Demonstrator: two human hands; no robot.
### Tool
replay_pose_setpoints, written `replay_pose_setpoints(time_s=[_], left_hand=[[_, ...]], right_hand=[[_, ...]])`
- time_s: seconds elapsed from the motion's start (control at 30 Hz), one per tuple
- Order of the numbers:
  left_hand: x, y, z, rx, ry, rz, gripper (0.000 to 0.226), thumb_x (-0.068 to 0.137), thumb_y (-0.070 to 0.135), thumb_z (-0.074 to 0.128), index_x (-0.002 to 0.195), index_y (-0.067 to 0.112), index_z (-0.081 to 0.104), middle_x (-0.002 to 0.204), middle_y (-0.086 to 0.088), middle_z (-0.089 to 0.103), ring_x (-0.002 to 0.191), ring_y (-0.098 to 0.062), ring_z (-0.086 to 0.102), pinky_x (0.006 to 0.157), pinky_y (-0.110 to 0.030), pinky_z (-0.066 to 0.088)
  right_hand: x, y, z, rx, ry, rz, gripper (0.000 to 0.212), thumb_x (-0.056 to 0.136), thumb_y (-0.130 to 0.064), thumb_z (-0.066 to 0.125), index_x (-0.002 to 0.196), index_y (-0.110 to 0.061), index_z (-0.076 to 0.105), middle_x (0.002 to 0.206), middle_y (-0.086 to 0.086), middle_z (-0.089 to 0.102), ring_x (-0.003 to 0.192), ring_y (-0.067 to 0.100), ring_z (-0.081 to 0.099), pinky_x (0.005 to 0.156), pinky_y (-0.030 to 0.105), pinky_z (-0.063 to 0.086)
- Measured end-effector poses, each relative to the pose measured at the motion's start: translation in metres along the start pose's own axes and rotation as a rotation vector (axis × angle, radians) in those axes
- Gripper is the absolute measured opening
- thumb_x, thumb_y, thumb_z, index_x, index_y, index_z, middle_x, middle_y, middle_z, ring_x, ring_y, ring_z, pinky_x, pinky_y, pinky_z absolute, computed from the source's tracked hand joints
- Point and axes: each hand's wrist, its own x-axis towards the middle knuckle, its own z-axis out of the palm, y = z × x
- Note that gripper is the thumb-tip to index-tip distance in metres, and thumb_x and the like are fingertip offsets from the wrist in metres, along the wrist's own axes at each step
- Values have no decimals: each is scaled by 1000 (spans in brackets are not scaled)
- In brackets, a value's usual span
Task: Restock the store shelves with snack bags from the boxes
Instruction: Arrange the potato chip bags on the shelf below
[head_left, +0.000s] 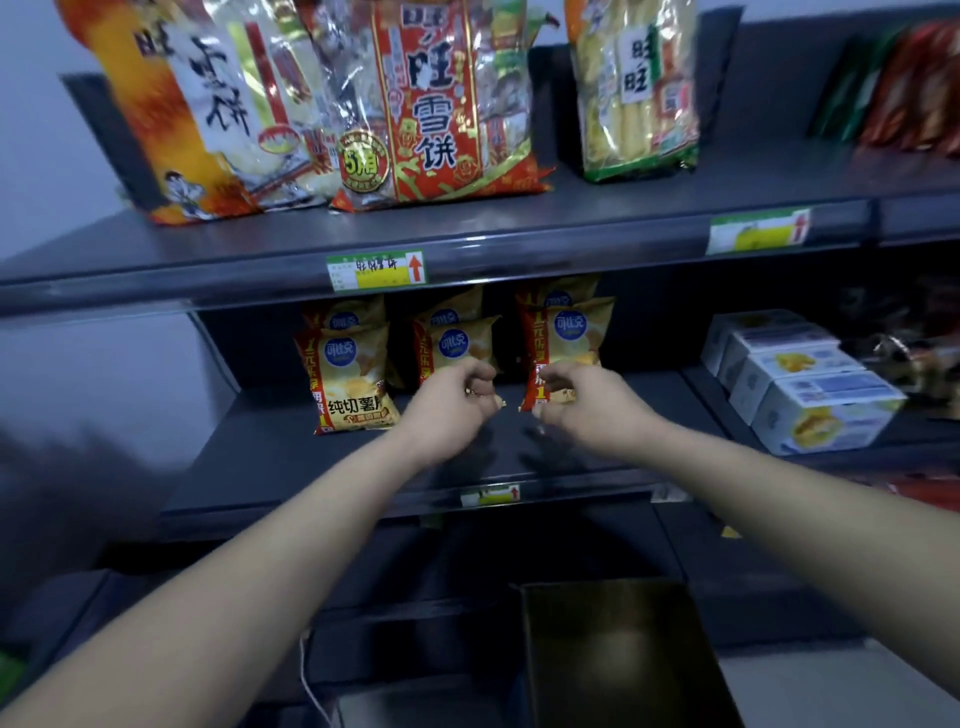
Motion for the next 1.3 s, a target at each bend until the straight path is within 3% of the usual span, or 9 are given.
replay_pose_setpoints(time_s=[0.23,0.43,0.6,0.8,0.9,1.0,1.07,1.17,1.3], left_hand=[[-29,96,-10,13,85,168,33,89,9,61,121,5,56,102,-5,61,92,-15,58,83,-25,49],[-17,156,-33,31,130,264,34,91,16,60,123,10,55,103,0,60,95,-14,56,88,-24,46],[25,179,-40,-32,115,278,39,90,16,61,126,8,52,109,-5,61,105,-21,60,100,-36,47],[103,184,-26,-58,63,255,55,90,22,61,138,10,38,134,-7,51,113,-18,51,102,-32,43],[148,185,-17,-99,45,259,58,91,20,60,141,8,32,140,-8,47,108,-11,45,91,-21,36],[191,185,-7,-149,51,224,64,91,17,60,144,7,24,143,-9,44,125,-20,46,94,-22,35],[216,182,1,-221,52,173,65,89,17,62,142,9,25,138,-9,49,121,-23,50,99,-27,38],[240,178,12,-347,47,132,57,85,9,64,135,11,36,129,-5,57,109,-21,57,97,-31,45],[250,181,22,-383,70,200,64,85,-1,61,141,16,37,131,1,56,109,-14,56,89,-24,45]], right_hand=[[-41,-29,-88,-11,217,-173,49,87,-25,65,132,-12,53,130,5,60,120,19,54,101,26,40],[-38,-45,-153,27,355,-216,50,90,-27,61,136,-14,48,136,1,54,126,16,49,101,24,35],[-6,-40,-185,67,431,-149,53,89,-28,62,138,-12,46,138,6,53,127,20,49,103,28,36],[53,-23,-200,109,480,8,56,90,-32,61,138,-9,43,142,7,48,129,23,45,96,28,36],[88,-13,-204,150,483,66,53,91,-27,60,135,-4,44,139,10,50,127,25,46,95,29,37],[124,2,-208,239,490,102,75,88,-33,63,147,-4,25,153,8,32,140,23,32,110,32,28],[143,14,-210,284,482,114,87,86,-38,65,151,-8,16,157,6,24,143,23,27,114,34,25],[161,30,-212,346,431,144,90,83,-40,68,151,-11,16,151,3,35,137,23,37,111,34,32],[178,43,-222,459,350,78,56,82,-26,71,128,-13,42,118,1,62,106,17,59,93,30,46]])
